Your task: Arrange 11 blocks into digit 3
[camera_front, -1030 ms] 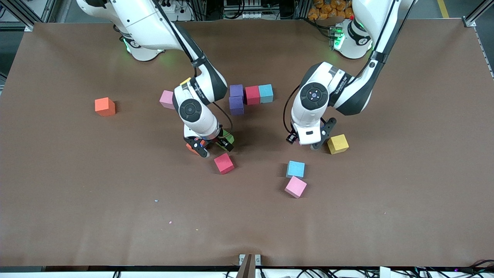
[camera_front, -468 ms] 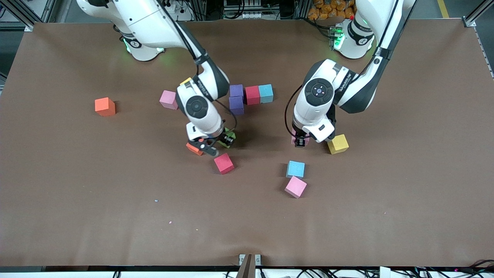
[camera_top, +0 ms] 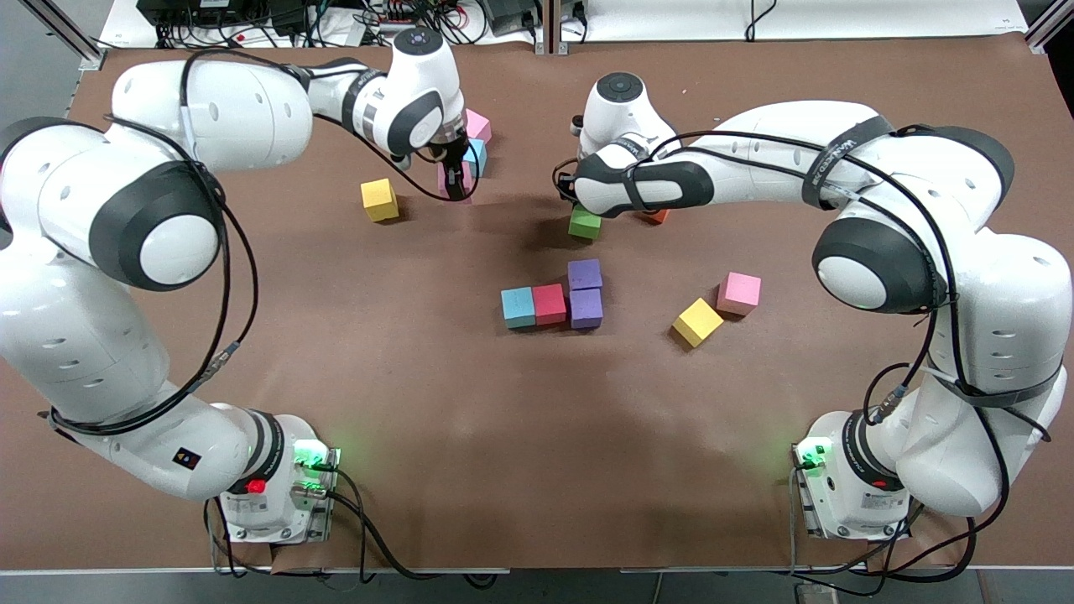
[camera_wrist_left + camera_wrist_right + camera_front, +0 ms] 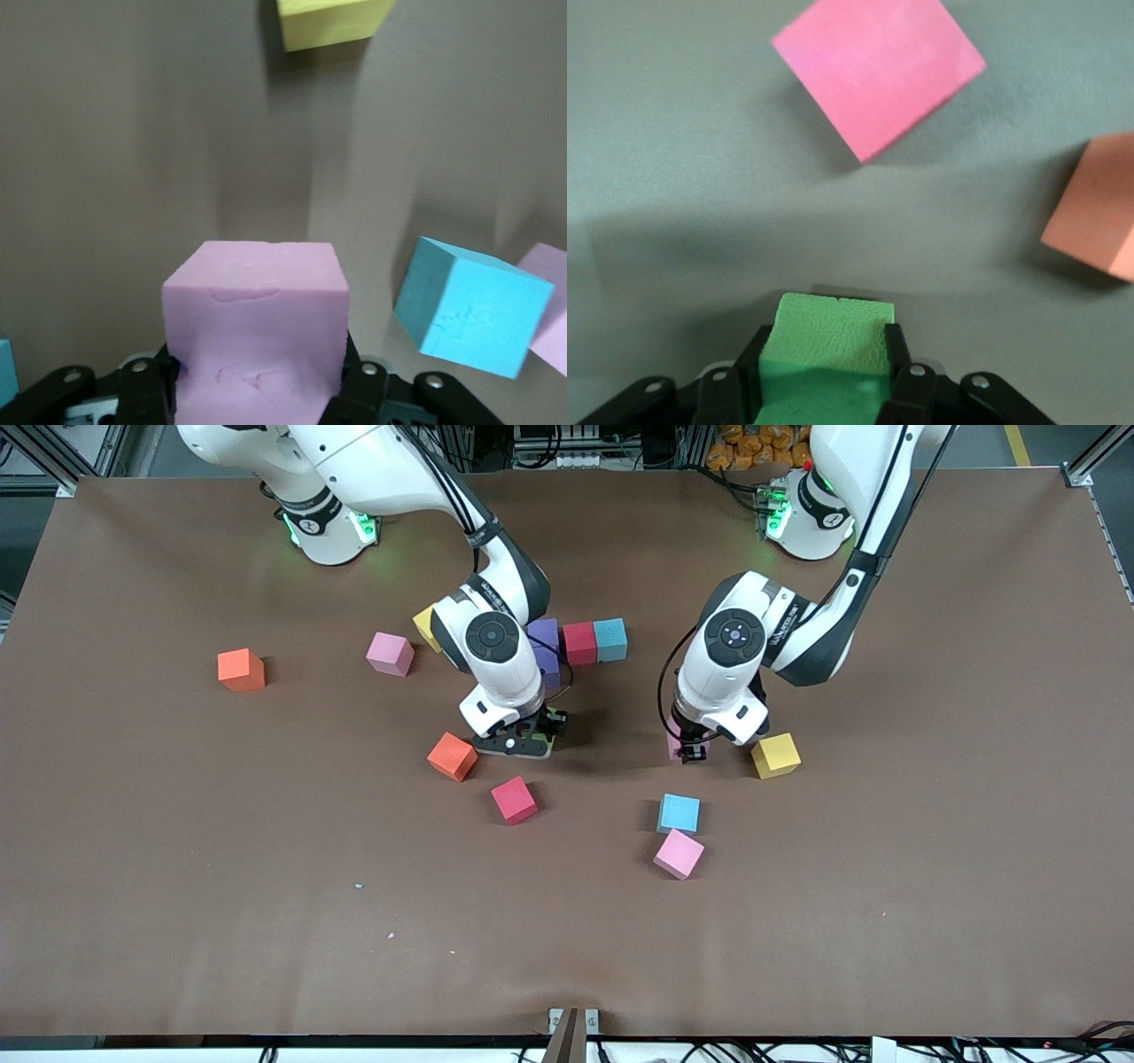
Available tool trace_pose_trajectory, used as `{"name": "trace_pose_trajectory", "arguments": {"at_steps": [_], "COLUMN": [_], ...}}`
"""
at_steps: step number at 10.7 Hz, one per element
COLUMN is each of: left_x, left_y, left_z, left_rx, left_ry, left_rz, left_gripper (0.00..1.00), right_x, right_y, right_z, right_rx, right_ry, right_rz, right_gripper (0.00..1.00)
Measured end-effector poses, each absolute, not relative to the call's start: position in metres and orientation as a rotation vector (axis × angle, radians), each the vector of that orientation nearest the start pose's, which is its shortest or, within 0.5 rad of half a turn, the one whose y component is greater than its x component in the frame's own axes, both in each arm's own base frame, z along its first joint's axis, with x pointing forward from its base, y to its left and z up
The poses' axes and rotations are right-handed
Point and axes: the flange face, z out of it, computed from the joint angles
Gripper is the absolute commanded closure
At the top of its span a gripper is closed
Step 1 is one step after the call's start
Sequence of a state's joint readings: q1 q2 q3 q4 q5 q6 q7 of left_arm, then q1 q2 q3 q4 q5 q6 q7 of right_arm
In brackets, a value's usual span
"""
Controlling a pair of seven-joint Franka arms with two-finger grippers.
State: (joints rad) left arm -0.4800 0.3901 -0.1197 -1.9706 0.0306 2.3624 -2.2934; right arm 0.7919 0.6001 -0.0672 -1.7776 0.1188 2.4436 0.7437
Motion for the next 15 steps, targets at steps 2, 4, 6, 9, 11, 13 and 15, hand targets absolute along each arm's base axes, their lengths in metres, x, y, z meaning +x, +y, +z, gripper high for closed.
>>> {"name": "trace_pose_trajectory", "arguments": {"at_steps": [2,4,6,9,11,13,15], "left_x": [0.501,0.493,0.490,0.488,0.488,0.488,0.487], "left_y": [-0.353,-0.364,-0.367,-0.369,-0.369,-0.369,-0.369], "left_z": [0.273,0.271,0.270,0.269,0.269,0.269,0.267], "left_rx": [2.007,1.990,1.995,2.001,2.002,2.002,2.004], "left_ry": [2.401,2.419,2.417,2.413,2.412,2.413,2.415], "left_rz": [-0.048,-0.060,-0.064,-0.068,-0.068,-0.068,-0.069], "left_gripper": [1.00,1.00,1.00,1.00,1.00,1.00,1.00], "right_x": [0.497,0.494,0.490,0.483,0.483,0.484,0.481], "right_y": [0.443,0.445,0.447,0.456,0.457,0.458,0.464], "right_z": [0.226,0.225,0.225,0.232,0.234,0.233,0.230], "right_rx": [-3.075,-3.083,-3.098,-3.143,-3.141,-3.135,-3.127], "right_ry": [-0.008,-0.057,-0.067,-0.075,-0.074,-0.059,-0.029], "right_rz": [-0.034,-0.022,0.011,0.116,0.114,0.102,0.085], "right_gripper": [1.00,1.00,1.00,1.00,1.00,1.00,1.00]}}
